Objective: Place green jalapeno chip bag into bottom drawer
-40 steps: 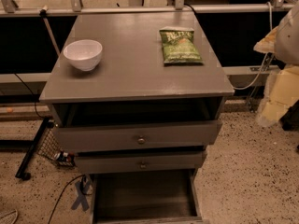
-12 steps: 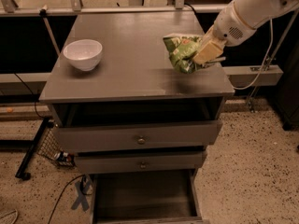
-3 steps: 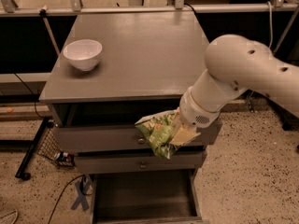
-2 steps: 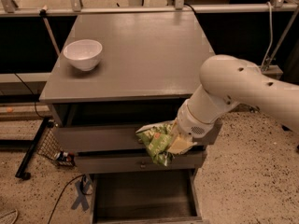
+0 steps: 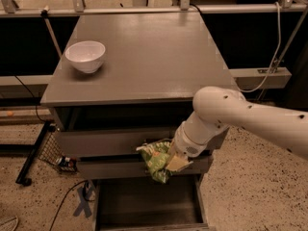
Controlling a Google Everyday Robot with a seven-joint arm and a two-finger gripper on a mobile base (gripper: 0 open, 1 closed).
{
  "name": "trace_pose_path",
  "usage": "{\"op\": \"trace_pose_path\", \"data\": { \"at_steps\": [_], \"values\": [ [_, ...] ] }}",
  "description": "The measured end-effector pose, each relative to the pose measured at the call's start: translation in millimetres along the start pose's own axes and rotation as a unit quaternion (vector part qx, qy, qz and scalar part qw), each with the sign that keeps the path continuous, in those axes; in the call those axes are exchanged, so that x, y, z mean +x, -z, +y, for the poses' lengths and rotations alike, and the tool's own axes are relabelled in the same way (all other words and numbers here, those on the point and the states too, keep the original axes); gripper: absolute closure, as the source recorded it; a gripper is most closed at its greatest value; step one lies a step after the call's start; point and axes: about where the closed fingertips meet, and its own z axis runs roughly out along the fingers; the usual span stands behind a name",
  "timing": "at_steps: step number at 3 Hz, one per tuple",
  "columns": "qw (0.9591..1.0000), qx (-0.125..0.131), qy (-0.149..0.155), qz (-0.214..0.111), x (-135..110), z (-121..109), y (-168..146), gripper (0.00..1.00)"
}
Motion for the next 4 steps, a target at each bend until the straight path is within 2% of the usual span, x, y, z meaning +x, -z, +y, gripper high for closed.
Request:
{"op": "trace_pose_path", "data": {
  "at_steps": [1, 2, 4],
  "values": [
    [0.9996, -0.021, -0.019, -0.004, 10.6, -8.3, -48.3, 1.00],
    [0.9995, -0.022, -0.024, -0.003, 16.5, -3.8, -66.0, 1.00],
    [0.9984, -0.042, -0.033, -0.016, 32.5, 10.4, -119.0, 1.00]
  ]
}}
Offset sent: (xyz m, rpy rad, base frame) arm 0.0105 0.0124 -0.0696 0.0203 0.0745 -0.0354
